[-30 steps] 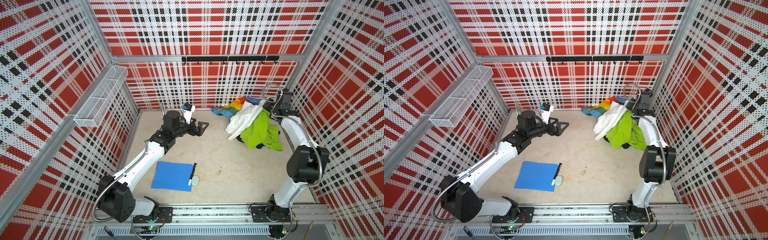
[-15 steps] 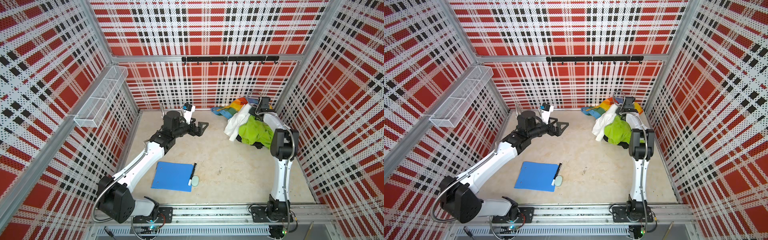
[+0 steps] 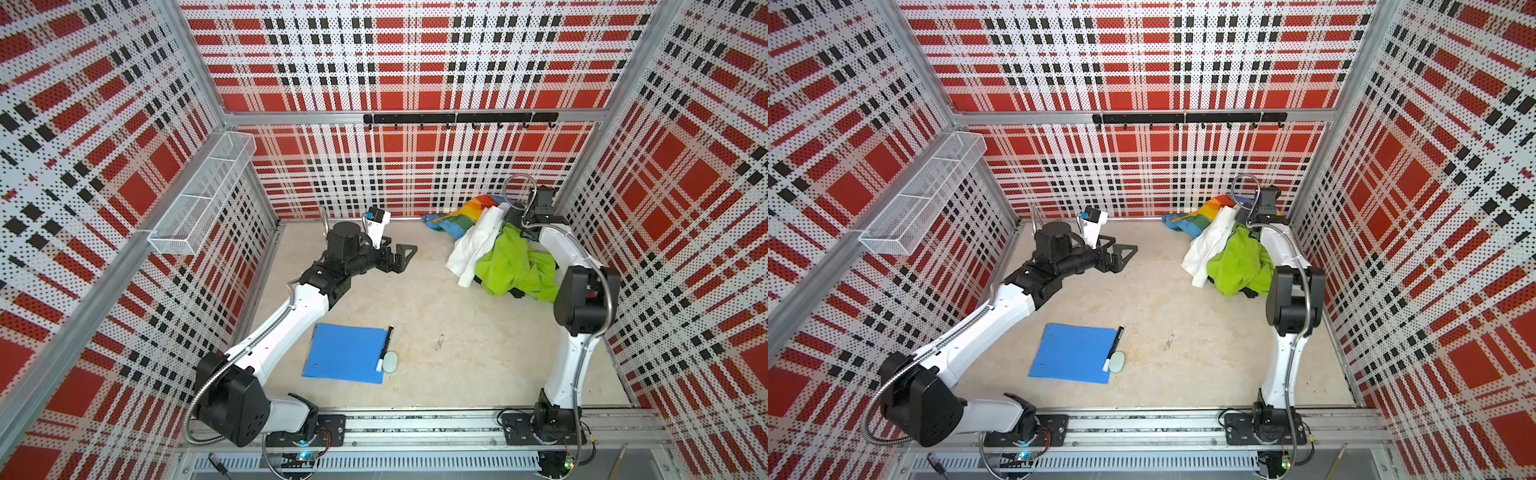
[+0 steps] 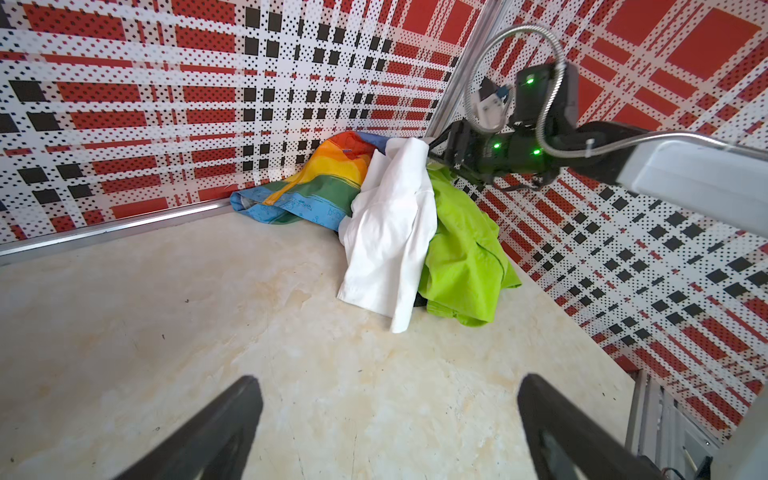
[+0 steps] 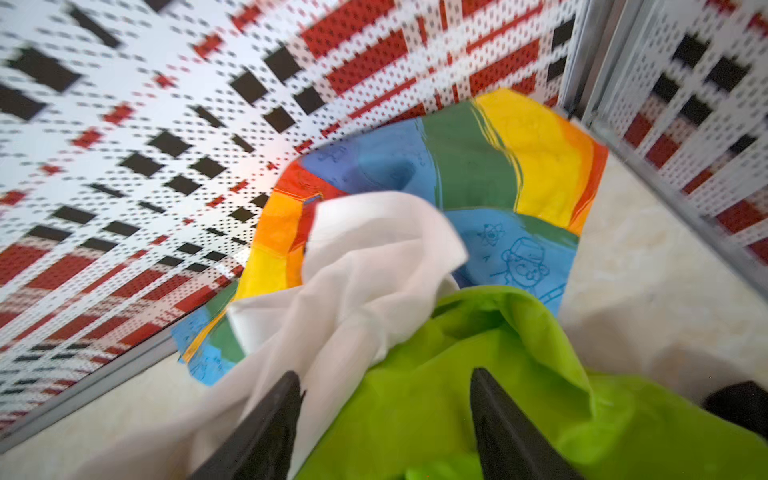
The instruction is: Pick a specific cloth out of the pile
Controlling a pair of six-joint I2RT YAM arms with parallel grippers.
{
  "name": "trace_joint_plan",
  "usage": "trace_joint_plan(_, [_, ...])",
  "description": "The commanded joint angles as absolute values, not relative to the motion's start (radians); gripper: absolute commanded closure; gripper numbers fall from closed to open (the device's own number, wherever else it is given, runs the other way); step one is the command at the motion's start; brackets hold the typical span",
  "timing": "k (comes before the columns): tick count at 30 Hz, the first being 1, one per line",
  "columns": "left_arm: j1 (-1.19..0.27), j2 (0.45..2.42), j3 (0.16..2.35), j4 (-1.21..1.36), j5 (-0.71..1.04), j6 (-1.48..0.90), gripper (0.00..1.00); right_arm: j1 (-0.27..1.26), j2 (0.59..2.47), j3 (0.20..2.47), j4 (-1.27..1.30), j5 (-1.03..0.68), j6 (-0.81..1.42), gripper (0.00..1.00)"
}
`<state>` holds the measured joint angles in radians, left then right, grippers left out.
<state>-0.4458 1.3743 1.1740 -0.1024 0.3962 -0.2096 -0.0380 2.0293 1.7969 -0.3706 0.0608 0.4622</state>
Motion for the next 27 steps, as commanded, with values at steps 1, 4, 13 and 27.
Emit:
trace_joint_plan(1, [-0.443,1.368,1.181,-0.105,0.405,-0.212,0.01,-0.031,1.867,1.674,-0.319,0.049,0.426,0.17])
trace_joint_plan(4, [-0.443,1.365,1.181,-0.105,0.404,-0.213,0.01,-0.031,1.734,1.509,-0.301,0.034,0.430,0.04])
trace_joint_plan(13, [-0.443,1.363,1.183,-0.106,0.410,-0.217,0.01,-0.031,1.475,1.048,-0.274,0.036,0.465,0.00])
trace_joint_plan(27, [-0.448,1.345,1.180,-0.106,0.406,-0.216,0.01,-0.031,1.650,1.283,-0.207,0.086,0.371,0.94])
